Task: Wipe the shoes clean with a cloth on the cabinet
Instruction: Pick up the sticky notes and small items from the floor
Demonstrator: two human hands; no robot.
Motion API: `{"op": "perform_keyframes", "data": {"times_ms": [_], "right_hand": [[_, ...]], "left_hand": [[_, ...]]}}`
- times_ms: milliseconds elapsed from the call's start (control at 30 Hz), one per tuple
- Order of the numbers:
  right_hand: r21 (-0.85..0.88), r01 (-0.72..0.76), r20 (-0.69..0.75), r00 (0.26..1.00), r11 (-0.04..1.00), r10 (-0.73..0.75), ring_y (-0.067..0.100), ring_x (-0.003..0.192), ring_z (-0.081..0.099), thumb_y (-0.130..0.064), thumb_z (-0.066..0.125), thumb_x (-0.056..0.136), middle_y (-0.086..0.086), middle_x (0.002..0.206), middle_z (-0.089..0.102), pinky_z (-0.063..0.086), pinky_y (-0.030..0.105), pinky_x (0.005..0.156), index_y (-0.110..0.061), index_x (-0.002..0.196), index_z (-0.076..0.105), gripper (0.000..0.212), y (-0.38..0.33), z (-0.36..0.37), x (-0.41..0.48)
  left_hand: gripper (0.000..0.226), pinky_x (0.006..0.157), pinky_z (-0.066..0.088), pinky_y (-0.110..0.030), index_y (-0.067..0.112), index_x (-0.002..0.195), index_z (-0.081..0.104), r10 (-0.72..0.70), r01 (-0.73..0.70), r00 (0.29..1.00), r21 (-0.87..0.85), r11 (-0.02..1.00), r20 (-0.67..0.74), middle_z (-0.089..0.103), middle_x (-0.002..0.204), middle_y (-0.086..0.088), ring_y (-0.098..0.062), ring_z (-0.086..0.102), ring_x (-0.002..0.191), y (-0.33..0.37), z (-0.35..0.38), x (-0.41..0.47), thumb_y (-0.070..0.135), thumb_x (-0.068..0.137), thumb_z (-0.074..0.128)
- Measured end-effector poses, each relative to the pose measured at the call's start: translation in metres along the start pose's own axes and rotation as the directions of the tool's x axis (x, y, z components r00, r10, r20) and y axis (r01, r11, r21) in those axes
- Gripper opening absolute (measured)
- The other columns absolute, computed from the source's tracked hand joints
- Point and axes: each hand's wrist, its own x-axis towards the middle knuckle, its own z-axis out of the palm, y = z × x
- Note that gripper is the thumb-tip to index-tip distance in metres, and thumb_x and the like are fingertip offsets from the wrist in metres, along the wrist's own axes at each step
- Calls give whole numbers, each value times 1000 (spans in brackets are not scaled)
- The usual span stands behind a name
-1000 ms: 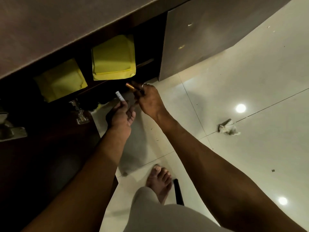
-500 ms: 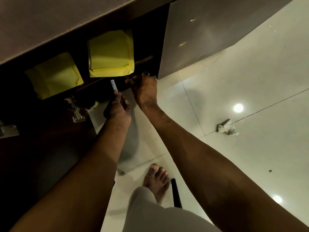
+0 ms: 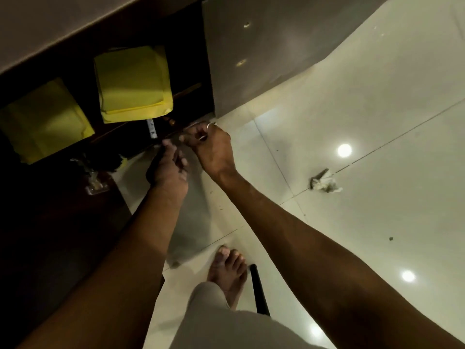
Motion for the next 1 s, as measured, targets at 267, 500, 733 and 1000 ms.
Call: {"op": "perform_keyframes", "data": {"times_ms": [267, 500, 733, 1000], "right_hand": [[-351, -183, -443, 897, 918, 9, 19, 99, 59, -44, 60, 89, -1, 107, 65, 53, 42, 83, -23, 102, 75, 30, 99, -141, -56], [-503, -507, -543, 815, 700, 201, 34, 116, 47, -36, 69, 87, 11, 129, 52, 41, 43, 96, -16, 130, 63, 48, 154, -199, -87], [-170, -429, -567, 779, 887, 268, 22, 111, 61, -6, 54, 90, 2, 123, 60, 51, 36, 98, -16, 121, 66, 34, 158, -191, -93], [451, -315, -307, 824, 835, 476, 19, 89, 74, -9, 78, 88, 4, 93, 79, 59, 32, 87, -18, 95, 79, 12, 130, -170, -77]], "left_hand": [[3, 50, 48, -18, 19, 93, 73, -47, -9, 985, 319, 948, 169, 69, 85, 1, -6, 66, 64, -46, 4, -34, 20, 95, 71], [5, 52, 50, -19, 19, 97, 74, -91, -21, 966, 422, 906, 243, 73, 86, 2, -7, 64, 66, -75, 30, -64, 18, 92, 75], [15, 54, 51, -19, 17, 106, 74, -142, -9, 954, 495, 869, 266, 73, 82, 5, -9, 66, 71, -82, 42, -71, 15, 91, 76], [21, 59, 57, -23, 20, 115, 73, -310, -31, 888, 718, 696, 339, 76, 100, 3, -16, 74, 80, -76, 33, -77, 17, 95, 71]]}}
